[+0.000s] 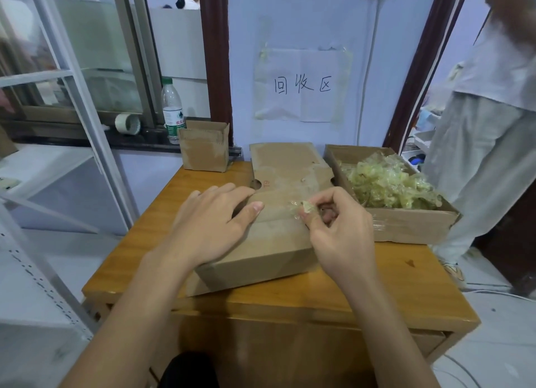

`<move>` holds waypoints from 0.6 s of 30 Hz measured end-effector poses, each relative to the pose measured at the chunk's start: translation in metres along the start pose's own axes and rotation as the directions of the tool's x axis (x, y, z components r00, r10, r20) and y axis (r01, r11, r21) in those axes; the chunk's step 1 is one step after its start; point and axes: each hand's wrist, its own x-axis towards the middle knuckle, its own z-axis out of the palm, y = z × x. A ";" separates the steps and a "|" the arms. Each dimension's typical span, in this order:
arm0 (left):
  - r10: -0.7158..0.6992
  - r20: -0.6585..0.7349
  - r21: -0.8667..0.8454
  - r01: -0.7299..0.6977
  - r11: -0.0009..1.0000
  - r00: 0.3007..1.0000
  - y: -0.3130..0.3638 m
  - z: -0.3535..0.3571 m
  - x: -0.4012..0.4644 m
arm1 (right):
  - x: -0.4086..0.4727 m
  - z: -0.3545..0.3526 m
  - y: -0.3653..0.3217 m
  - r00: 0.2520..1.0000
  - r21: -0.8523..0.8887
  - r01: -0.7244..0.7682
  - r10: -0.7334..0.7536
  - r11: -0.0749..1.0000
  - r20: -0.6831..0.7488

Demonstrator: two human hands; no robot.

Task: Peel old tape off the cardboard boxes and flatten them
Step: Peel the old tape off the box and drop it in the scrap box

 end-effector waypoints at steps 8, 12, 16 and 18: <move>-0.018 -0.023 -0.024 0.017 1.000 1.000 -0.001 0.000 -0.001 | -0.009 0.009 0.000 0.989 0.061 0.075 -0.067 0.995 -0.130; -0.026 -0.029 -0.033 0.025 0.999 0.999 -0.001 0.001 0.001 | -0.008 0.011 0.001 0.967 -0.167 0.228 -0.243 0.959 -0.074; -0.024 -0.042 -0.030 0.023 0.999 0.999 0.000 0.001 0.001 | -0.009 0.002 -0.001 0.975 -0.170 0.224 -0.217 0.960 0.054; -0.021 -0.041 -0.026 0.020 0.999 0.999 0.000 0.001 0.000 | -0.010 -0.004 -0.004 0.974 -0.143 0.219 -0.208 0.965 0.090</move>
